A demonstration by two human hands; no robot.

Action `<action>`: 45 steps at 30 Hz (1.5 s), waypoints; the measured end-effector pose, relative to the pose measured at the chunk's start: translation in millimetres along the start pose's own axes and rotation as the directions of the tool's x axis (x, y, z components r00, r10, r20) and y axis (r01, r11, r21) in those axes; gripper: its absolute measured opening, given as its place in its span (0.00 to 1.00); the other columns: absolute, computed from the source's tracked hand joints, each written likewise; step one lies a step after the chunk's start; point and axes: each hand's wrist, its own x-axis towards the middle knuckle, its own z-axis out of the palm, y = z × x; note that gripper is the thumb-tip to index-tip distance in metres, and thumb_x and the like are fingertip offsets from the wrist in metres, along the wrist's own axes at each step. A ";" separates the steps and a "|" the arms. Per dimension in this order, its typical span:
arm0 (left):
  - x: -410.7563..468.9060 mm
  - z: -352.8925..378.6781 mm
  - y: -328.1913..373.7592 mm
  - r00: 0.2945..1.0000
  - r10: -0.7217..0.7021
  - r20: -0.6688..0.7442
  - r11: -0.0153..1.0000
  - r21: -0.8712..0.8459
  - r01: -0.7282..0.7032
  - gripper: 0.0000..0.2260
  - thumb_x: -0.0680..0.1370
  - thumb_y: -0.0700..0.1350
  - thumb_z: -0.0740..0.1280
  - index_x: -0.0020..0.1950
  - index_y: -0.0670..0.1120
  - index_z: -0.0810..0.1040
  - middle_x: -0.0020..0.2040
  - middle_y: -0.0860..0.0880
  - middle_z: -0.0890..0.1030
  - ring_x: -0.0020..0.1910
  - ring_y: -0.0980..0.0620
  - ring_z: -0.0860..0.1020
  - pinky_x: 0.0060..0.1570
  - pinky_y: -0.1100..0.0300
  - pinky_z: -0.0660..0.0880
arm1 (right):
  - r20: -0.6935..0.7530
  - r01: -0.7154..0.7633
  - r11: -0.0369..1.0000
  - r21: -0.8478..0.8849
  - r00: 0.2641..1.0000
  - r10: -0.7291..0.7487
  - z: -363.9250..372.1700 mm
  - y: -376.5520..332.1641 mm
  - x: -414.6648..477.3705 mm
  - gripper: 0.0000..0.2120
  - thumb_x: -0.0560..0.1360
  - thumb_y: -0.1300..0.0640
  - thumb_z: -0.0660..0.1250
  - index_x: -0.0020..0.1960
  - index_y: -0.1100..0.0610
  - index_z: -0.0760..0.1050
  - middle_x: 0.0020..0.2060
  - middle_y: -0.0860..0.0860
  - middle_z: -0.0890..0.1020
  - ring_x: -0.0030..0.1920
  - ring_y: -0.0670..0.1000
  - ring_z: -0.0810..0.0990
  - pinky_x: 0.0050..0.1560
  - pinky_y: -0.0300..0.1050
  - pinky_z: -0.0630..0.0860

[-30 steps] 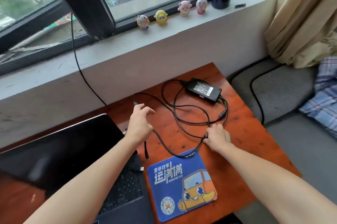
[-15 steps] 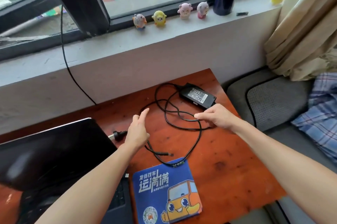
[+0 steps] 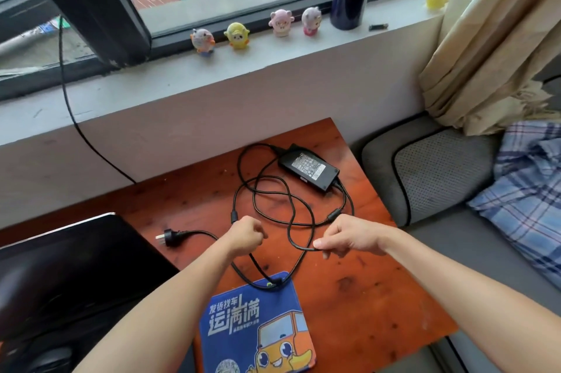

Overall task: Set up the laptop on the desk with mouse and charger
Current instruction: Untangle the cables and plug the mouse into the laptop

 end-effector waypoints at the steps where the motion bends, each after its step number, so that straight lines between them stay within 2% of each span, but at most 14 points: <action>1: 0.5 -0.9 3.7 0.999 -0.037 0.017 0.993 -0.109 0.039 0.10 0.78 0.41 0.60 0.45 0.41 0.80 0.40 0.45 0.81 0.35 0.50 0.76 0.36 0.61 0.70 | 0.016 -0.006 1.000 -0.010 1.000 0.006 1.3 2.4 -1.7 0.18 0.69 0.41 0.72 0.33 0.55 0.83 0.32 0.57 0.74 0.32 0.48 0.69 0.38 0.41 0.71; 4: 9.2 3.5 15.3 0.990 -0.124 0.073 0.943 -0.300 0.141 0.27 0.80 0.59 0.55 0.44 0.39 0.82 0.38 0.44 0.82 0.33 0.50 0.74 0.37 0.58 0.69 | 0.060 -0.008 0.999 -0.045 0.998 0.011 4.8 9.0 -2.9 0.15 0.72 0.43 0.71 0.36 0.54 0.84 0.26 0.49 0.72 0.30 0.46 0.67 0.33 0.36 0.66; 7: 23.4 14.0 24.0 0.990 -0.126 0.058 0.968 -0.213 0.136 0.31 0.73 0.69 0.60 0.40 0.41 0.82 0.35 0.46 0.83 0.34 0.50 0.76 0.36 0.58 0.69 | 0.087 0.000 0.997 -0.072 0.996 0.006 6.1 12.5 -3.1 0.14 0.72 0.44 0.71 0.36 0.53 0.84 0.28 0.52 0.69 0.32 0.49 0.65 0.33 0.37 0.63; 10: 35.0 25.4 25.3 0.995 -0.097 -0.015 0.994 0.050 0.097 0.21 0.66 0.62 0.72 0.38 0.43 0.79 0.36 0.48 0.80 0.37 0.49 0.78 0.36 0.59 0.70 | 0.097 -0.011 0.994 -0.111 0.995 0.022 5.7 14.8 -3.4 0.12 0.71 0.43 0.71 0.38 0.51 0.84 0.29 0.53 0.70 0.32 0.50 0.66 0.33 0.39 0.63; 13: 40.1 29.9 25.8 0.992 -0.073 -0.103 0.976 0.198 0.092 0.08 0.67 0.45 0.68 0.37 0.45 0.70 0.42 0.45 0.78 0.42 0.44 0.77 0.38 0.59 0.70 | 0.065 -0.061 0.957 -0.282 0.994 0.083 4.4 25.6 -0.2 0.07 0.70 0.45 0.72 0.42 0.48 0.84 0.35 0.47 0.81 0.36 0.45 0.75 0.40 0.43 0.72; 17: 31.1 3.1 18.3 0.962 -0.003 -0.273 0.982 0.183 0.055 0.03 0.68 0.36 0.60 0.39 0.44 0.69 0.46 0.37 0.80 0.48 0.37 0.78 0.42 0.54 0.72 | -0.293 -0.248 0.571 -0.783 0.956 0.014 -8.7 44.2 10.0 0.11 0.71 0.46 0.67 0.50 0.49 0.80 0.48 0.49 0.81 0.52 0.52 0.77 0.49 0.47 0.73; 20: 7.4 -39.6 6.0 0.882 0.046 -0.469 0.978 0.201 0.055 0.05 0.68 0.34 0.59 0.39 0.44 0.67 0.39 0.39 0.78 0.45 0.35 0.77 0.40 0.52 0.71 | -0.440 -0.344 0.407 -0.846 0.882 -0.169 -35.5 48.0 24.7 0.12 0.75 0.45 0.63 0.52 0.51 0.77 0.52 0.49 0.77 0.61 0.53 0.71 0.52 0.47 0.69; 23: -21.3 -87.4 2.9 0.775 0.061 -0.629 0.979 0.190 0.077 0.06 0.69 0.34 0.58 0.40 0.44 0.70 0.37 0.40 0.77 0.42 0.36 0.75 0.39 0.52 0.71 | -0.652 -0.454 0.540 -0.708 0.713 -0.256 -66.8 35.0 46.2 0.12 0.76 0.47 0.63 0.53 0.54 0.78 0.54 0.53 0.76 0.59 0.58 0.72 0.50 0.51 0.74; 25: -36.4 -111.4 7.1 0.728 0.053 -0.683 0.982 0.167 0.085 0.06 0.69 0.35 0.58 0.42 0.45 0.71 0.39 0.40 0.78 0.42 0.37 0.74 0.42 0.50 0.73 | -0.819 -0.505 0.722 -0.473 0.554 -0.148 -91.2 15.8 57.5 0.13 0.79 0.48 0.60 0.54 0.55 0.76 0.54 0.59 0.76 0.56 0.63 0.74 0.49 0.54 0.74; 27: -52.5 -129.4 8.9 0.694 0.036 -0.719 0.985 0.141 0.095 0.06 0.70 0.36 0.58 0.43 0.45 0.71 0.41 0.41 0.78 0.42 0.38 0.74 0.44 0.50 0.73 | -0.904 -0.438 0.870 -0.226 0.426 -0.020 -114.5 -13.8 70.1 0.14 0.80 0.50 0.58 0.51 0.59 0.77 0.52 0.64 0.79 0.53 0.67 0.77 0.49 0.53 0.74; 29: -64.9 -140.9 10.7 0.673 0.036 -0.738 0.989 0.123 0.083 0.05 0.71 0.37 0.58 0.44 0.45 0.71 0.42 0.42 0.78 0.42 0.38 0.74 0.45 0.50 0.74 | -0.920 -0.235 0.967 -0.102 0.392 -0.002 -132.2 -52.0 82.5 0.15 0.79 0.53 0.59 0.47 0.63 0.79 0.47 0.66 0.81 0.50 0.67 0.79 0.48 0.52 0.74; 34: -90.6 -175.9 10.8 0.620 0.047 -0.784 0.997 0.076 0.021 0.06 0.73 0.40 0.59 0.47 0.48 0.73 0.45 0.42 0.80 0.46 0.39 0.76 0.52 0.46 0.76 | -0.770 0.382 0.924 -0.004 0.589 -0.247 -105.6 -172.6 105.3 0.11 0.79 0.59 0.62 0.48 0.64 0.81 0.38 0.57 0.82 0.32 0.43 0.83 0.29 0.37 0.74; 38: -110.6 -216.7 5.9 0.547 0.022 -0.837 0.999 0.004 -0.034 0.10 0.72 0.38 0.59 0.49 0.46 0.76 0.42 0.41 0.82 0.47 0.39 0.78 0.53 0.48 0.76 | -0.597 0.530 0.848 -0.007 0.678 -0.428 -61.8 -244.4 107.4 0.09 0.80 0.57 0.62 0.45 0.56 0.78 0.37 0.55 0.82 0.33 0.46 0.83 0.29 0.38 0.71; 45: -169.2 -286.3 -51.5 0.339 -0.066 -0.938 0.993 -0.096 -0.070 0.09 0.71 0.42 0.60 0.44 0.47 0.79 0.40 0.42 0.82 0.45 0.41 0.80 0.48 0.50 0.76 | -0.499 0.609 0.782 -0.132 0.641 -0.584 7.1 -334.2 112.0 0.10 0.80 0.55 0.62 0.46 0.58 0.79 0.38 0.55 0.80 0.37 0.52 0.82 0.32 0.39 0.75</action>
